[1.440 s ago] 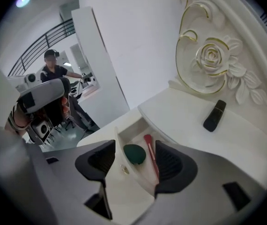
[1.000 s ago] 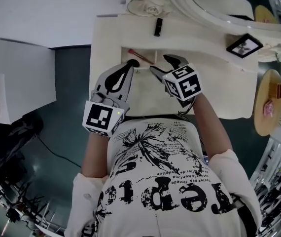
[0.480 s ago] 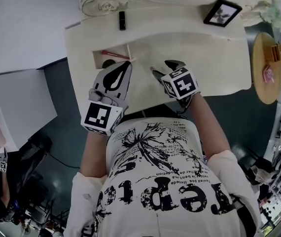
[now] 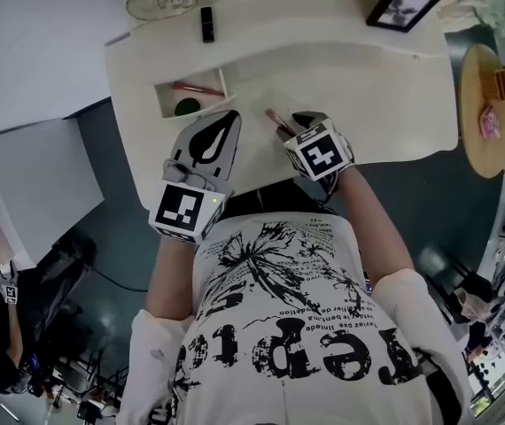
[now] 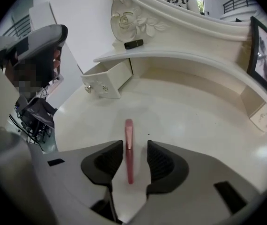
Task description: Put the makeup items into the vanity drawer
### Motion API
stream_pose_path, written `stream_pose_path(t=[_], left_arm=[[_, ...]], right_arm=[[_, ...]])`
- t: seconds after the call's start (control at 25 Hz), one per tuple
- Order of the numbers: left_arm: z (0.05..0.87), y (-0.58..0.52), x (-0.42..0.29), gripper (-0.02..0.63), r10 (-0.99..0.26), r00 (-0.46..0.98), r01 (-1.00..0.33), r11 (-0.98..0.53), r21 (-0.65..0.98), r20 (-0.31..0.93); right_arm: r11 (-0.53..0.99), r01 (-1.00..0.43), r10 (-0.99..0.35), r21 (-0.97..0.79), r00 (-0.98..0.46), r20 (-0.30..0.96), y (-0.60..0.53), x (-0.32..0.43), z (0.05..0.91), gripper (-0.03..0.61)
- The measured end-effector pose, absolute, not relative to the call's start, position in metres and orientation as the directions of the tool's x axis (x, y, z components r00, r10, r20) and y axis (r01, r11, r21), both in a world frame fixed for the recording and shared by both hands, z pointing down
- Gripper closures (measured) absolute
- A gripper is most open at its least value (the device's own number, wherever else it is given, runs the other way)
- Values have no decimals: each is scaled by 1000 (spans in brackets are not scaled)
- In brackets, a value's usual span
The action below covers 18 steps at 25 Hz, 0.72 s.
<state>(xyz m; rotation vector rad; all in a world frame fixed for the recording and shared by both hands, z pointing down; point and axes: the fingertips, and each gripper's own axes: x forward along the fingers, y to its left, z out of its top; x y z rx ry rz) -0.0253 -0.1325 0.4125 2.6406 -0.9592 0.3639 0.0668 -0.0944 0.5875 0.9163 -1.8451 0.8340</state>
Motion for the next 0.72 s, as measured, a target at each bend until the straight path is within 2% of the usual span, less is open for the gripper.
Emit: stream_pose_path(t=[0.08, 0.24, 0.52, 0.72], left_arm=[[414, -131, -26, 600, -578, 740, -659, -726, 199, 342], [415, -131, -30, 600, -587, 732, -668, -719, 192, 346], [407, -132, -41, 600, -616, 717, -687, -704, 182, 326], [392, -133, -55, 600, -652, 699, -709, -684, 171, 294]], right_arm=[[494, -860, -265, -130, -292, 919, -98, 72, 589, 483], [473, -870, -233, -138, -274, 933, -103, 79, 592, 515], [475, -871, -214, -126, -253, 943, -105, 82, 586, 517], [506, -852, -243, -137, -293, 925, -116, 66, 564, 517]])
